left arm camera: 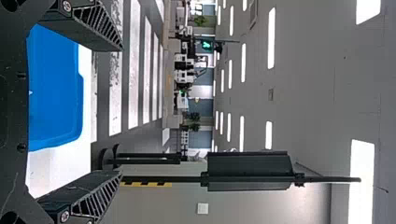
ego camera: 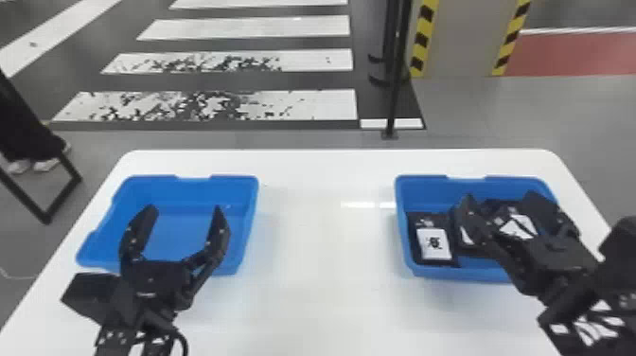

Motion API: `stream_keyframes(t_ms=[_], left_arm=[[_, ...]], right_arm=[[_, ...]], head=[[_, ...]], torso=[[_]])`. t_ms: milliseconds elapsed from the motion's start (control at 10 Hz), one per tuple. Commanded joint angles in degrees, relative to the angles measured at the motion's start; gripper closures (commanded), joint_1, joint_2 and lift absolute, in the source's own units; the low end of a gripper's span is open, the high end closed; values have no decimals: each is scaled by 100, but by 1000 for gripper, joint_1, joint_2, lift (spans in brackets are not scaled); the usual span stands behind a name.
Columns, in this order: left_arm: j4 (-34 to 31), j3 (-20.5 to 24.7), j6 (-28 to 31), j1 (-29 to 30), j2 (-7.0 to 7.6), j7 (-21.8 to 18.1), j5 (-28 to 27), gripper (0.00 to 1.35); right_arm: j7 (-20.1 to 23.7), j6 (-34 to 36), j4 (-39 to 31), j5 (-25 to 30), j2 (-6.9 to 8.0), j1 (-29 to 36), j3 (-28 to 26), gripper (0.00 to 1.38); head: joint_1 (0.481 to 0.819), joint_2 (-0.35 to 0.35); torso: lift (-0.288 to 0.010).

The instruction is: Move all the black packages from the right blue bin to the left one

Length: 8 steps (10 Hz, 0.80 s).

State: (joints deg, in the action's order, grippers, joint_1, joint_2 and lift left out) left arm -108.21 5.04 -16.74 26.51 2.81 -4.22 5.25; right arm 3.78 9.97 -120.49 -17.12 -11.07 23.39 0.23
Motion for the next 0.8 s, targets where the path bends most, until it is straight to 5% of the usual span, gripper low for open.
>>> stream_keyframes(t_ms=[0, 500, 700], left_arm=[[0, 10, 0, 6, 0, 0, 0, 94], [0, -1, -14, 6, 0, 0, -11, 94], [0, 10, -28, 20, 0, 0, 0, 94]], right_arm=[[0, 15, -9, -13, 0, -5, 0, 151], [9, 15, -9, -82, -9, -5, 0, 153], [202, 1449, -164, -105, -53, -455, -263, 151]], head=[[695, 68], [695, 70], [695, 70]], torso=[[-140], [-140], [-140]])
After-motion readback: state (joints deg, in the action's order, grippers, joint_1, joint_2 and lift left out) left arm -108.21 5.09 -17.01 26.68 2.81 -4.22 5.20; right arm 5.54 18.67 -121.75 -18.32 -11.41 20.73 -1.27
